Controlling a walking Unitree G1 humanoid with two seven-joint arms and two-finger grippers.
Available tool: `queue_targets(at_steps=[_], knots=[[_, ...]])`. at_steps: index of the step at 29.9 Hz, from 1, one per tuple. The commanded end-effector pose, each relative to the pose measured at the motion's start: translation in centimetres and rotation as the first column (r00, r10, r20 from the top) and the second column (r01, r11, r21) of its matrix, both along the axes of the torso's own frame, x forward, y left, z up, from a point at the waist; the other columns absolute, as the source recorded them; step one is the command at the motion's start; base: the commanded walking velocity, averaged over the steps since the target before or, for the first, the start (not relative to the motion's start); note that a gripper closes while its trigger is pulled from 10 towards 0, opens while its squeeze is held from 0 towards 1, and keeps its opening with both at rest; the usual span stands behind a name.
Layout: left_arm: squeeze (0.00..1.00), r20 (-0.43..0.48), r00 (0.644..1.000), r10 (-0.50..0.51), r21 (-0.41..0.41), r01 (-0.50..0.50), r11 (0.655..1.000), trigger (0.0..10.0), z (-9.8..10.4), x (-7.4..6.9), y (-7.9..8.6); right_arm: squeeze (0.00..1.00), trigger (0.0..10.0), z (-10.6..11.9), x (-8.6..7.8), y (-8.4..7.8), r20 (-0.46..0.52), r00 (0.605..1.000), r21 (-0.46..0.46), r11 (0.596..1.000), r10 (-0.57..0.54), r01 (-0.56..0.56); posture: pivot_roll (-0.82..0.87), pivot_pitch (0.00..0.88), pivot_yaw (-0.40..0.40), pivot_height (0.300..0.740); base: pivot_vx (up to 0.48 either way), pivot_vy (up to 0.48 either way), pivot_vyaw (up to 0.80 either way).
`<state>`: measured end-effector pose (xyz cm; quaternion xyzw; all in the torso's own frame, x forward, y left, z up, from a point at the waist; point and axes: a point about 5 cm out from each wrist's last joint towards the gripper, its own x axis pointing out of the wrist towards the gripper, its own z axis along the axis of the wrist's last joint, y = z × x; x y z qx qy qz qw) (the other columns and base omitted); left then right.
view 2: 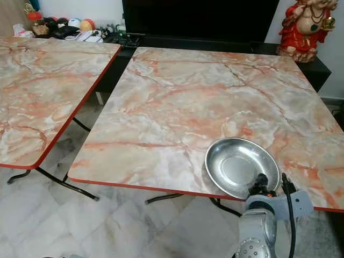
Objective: Setting the table
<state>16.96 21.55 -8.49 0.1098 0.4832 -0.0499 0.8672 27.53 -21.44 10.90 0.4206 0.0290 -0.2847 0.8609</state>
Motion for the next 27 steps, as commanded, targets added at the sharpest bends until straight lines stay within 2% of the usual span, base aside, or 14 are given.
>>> queue_targets(at_steps=[1, 7, 8, 9, 10, 14, 18, 23, 24, 25, 26, 27], knots=[[0.0, -0.037, 0.999, 0.0, 0.008, 0.001, 1.0, 10.0, -0.4, -0.9, 0.2, 1.0, 10.0, -1.1, -0.7, 0.8, -0.038, 0.999, 0.036, 0.999, -0.013, 0.014, -0.02, 0.157, -0.026, 0.74, 0.0, 0.0, 0.0], [0.0, -0.039, 0.999, -0.003, 0.009, 0.004, 1.0, 10.0, -0.4, -1.0, 0.1, 1.0, 10.0, -0.8, -1.2, 0.3, -0.019, 0.999, 0.013, 0.999, -0.044, 0.044, -0.02, 0.158, -0.026, 0.74, 0.0, 0.0, 0.0], [0.0, -0.039, 0.999, -0.003, 0.009, 0.004, 1.0, 10.0, -0.4, -1.0, 0.1, 0.56, 10.0, -0.7, -1.3, 0.3, -0.015, 0.999, 0.006, 0.999, -0.045, 0.045, -0.02, 0.158, -0.026, 0.74, 0.0, 0.0, 0.0], [0.0, -0.039, 0.999, -0.003, 0.008, 0.004, 1.0, 10.0, -0.4, -1.0, 0.1, 0.56, 10.0, -0.6, -1.3, 0.3, -0.012, 0.999, 0.001, 0.999, -0.047, 0.047, -0.02, 0.158, -0.026, 0.74, 0.0, 0.0, 0.0], [0.0, -0.039, 0.999, -0.003, 0.008, 0.003, 1.0, 10.0, -0.4, -1.0, 0.1, 0.0, 10.0, -0.5, -1.4, 0.3, -0.005, 0.999, 0.001, 0.999, -0.054, 0.054, -0.02, 0.158, -0.026, 0.74, 0.0, 0.0, 0.0], [0.0, -0.04, 0.999, -0.003, 0.008, 0.003, 1.0, 10.0, -0.4, -1.0, 0.1, 0.0, 10.0, -0.3, -1.9, -0.1, 0.012, 0.994, 0.003, 0.994, -0.108, 0.108, -0.02, 0.158, -0.026, 0.74, 0.0, 0.0, 0.0], [0.0, -0.041, 0.999, -0.004, 0.008, 0.004, 1.0, 10.0, -0.5, -1.0, 0.1, 0.0, 10.0, 0.0, -2.3, -0.6, 0.021, 0.989, -0.039, 0.988, -0.147, 0.147, -0.02, 0.158, -0.026, 0.74, 0.0, 0.0, 0.0], [0.0, -0.035, 0.999, 0.002, 0.009, -0.001, 1.0, 10.0, -0.4, -0.9, 0.1, 0.0, 10.0, 2.1, -1.8, -0.5, 0.085, 0.993, -0.252, 0.963, -0.08, 0.099, -0.02, 0.159, -0.026, 0.74, 0.0, 0.0, 0.0], [0.0, -0.027, 1.0, 0.01, 0.004, -0.01, 1.0, 10.0, -0.4, -0.8, 0.1, 0.0, 10.0, 2.8, -1.4, -0.2, 0.105, 0.994, -0.307, 0.95, -0.034, 0.065, -0.02, 0.161, -0.025, 0.74, 0.0, 0.0, 0.0], [0.0, -0.014, 0.999, 0.031, -0.013, -0.031, 0.999, 10.0, -0.3, -0.8, 0.1, 0.0, 10.0, 3.8, -0.6, 0.3, 0.105, 0.993, -0.438, 0.899, 0.058, -0.006, -0.03, 0.158, -0.022, 0.74, 0.0, 0.0, 0.0], [0.0, -0.014, 0.999, 0.031, -0.013, -0.031, 0.999, 10.0, -0.3, -0.8, 0.1, 0.0, 10.0, 3.8, -0.6, 0.3, 0.105, 0.993, -0.438, 0.899, 0.058, -0.006, -0.03, 0.158, -0.022, 0.74, 0.0, 0.0, 0.0], [0.0, -0.012, 0.999, 0.037, -0.017, -0.037, 0.999, 10.0, -0.3, -0.8, 0.1, 0.0, 10.0, 4.0, -0.4, 0.4, 0.101, 0.992, -0.472, 0.881, 0.081, -0.024, -0.03, 0.155, -0.024, 0.74, 0.0, 0.0, 0.0]])
